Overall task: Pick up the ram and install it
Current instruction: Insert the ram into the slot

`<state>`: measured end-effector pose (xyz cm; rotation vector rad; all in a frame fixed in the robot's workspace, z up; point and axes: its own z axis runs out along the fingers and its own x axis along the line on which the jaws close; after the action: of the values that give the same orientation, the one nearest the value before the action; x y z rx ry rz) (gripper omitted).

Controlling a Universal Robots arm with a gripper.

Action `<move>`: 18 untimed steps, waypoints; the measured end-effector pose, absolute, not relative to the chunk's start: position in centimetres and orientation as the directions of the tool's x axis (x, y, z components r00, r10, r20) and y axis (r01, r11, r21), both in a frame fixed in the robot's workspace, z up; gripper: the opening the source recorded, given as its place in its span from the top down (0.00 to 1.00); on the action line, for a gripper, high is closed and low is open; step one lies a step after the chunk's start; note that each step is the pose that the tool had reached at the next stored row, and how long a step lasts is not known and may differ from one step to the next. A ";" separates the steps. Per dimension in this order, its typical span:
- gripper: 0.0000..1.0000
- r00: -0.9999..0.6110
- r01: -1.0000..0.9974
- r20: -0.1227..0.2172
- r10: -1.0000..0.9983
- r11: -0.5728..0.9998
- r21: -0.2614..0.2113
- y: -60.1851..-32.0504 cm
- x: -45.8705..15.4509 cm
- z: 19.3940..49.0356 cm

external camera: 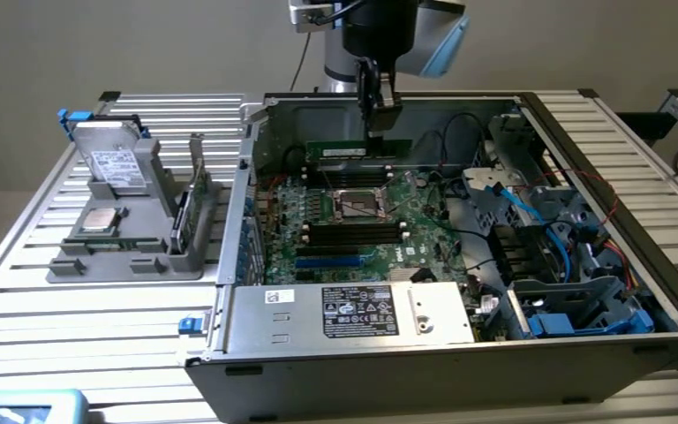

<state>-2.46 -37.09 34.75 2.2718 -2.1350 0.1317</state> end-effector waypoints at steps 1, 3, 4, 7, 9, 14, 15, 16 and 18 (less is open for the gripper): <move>0.86 0.057 -0.997 0.076 -0.995 -0.061 -0.042 -37.1 -2.5 34.6; 0.86 0.053 -0.998 0.076 -0.996 -0.056 -0.042 -37.2 -2.5 34.3; 0.86 0.051 -0.998 0.076 -0.996 -0.054 -0.042 -37.2 -2.5 34.1; 0.86 0.047 -0.998 0.076 -0.996 -0.051 -0.043 -37.2 -2.5 33.5; 0.86 0.046 -0.998 0.076 -0.996 -0.049 -0.043 -37.2 -2.5 33.2; 0.86 0.045 -0.998 0.079 -0.996 -0.049 -0.043 -37.3 -2.5 32.4; 0.86 0.045 -0.998 0.081 -0.996 -0.049 -0.043 -37.3 -2.5 32.3; 0.86 0.045 -0.998 0.083 -0.996 -0.049 -0.043 -37.3 -2.5 32.3; 0.86 0.045 -0.998 0.089 -0.995 -0.049 -0.043 -37.3 -2.5 32.2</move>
<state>-2.45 -37.34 32.16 2.2490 -2.1452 0.1463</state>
